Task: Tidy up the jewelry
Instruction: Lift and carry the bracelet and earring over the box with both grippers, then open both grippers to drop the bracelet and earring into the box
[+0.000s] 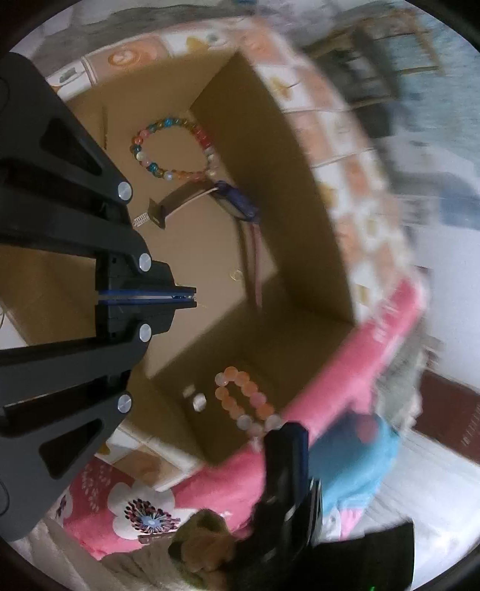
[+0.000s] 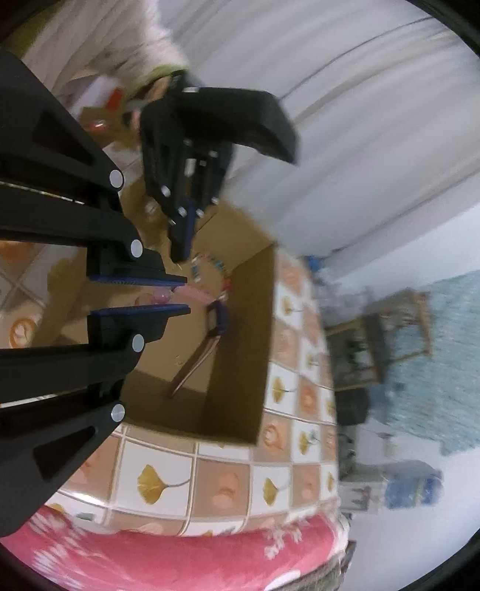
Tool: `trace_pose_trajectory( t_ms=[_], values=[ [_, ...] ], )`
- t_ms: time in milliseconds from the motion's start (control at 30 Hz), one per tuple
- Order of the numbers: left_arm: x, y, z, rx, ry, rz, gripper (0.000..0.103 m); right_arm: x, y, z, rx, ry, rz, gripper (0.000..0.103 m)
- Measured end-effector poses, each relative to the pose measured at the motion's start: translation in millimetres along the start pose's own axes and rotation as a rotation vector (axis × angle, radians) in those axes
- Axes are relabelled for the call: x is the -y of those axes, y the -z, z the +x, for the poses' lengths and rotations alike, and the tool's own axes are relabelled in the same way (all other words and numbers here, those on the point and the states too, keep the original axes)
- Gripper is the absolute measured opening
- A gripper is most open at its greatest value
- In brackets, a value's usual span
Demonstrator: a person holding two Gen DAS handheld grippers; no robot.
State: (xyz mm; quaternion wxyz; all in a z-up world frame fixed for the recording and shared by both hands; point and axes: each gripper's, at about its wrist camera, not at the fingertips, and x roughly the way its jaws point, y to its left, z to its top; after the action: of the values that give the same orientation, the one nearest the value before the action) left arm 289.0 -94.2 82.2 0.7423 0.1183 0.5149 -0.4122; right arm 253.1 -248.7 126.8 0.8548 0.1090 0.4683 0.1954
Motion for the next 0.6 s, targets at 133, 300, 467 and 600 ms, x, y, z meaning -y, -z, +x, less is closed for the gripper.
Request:
trace_pose_trajectory(
  t_ms=[133, 300, 467, 600],
  values=[
    [-18.3, -22.3, 42.8, -0.131, 0.011, -0.051, 0.001, 7.5, -3.0, 29.0, -0.094, 0.025, -0.002, 0.010],
    [-35.2, -36.6, 72.7, -0.207, -0.029, -0.083, 0.003, 14.6, -0.2, 36.5, -0.124, 0.027, 0.013, 0.010],
    [-38.7, -37.4, 62.3, -0.144, -0.046, -0.081, 0.029, 16.4, 2.4, 33.1, -0.142, 0.031, 0.018, 0.010],
    [-33.7, -35.5, 26.2, -0.042, -0.060, -0.077, 0.036, 16.5, 2.3, 41.0, -0.193, 0.021, 0.022, 0.010]
  ],
)
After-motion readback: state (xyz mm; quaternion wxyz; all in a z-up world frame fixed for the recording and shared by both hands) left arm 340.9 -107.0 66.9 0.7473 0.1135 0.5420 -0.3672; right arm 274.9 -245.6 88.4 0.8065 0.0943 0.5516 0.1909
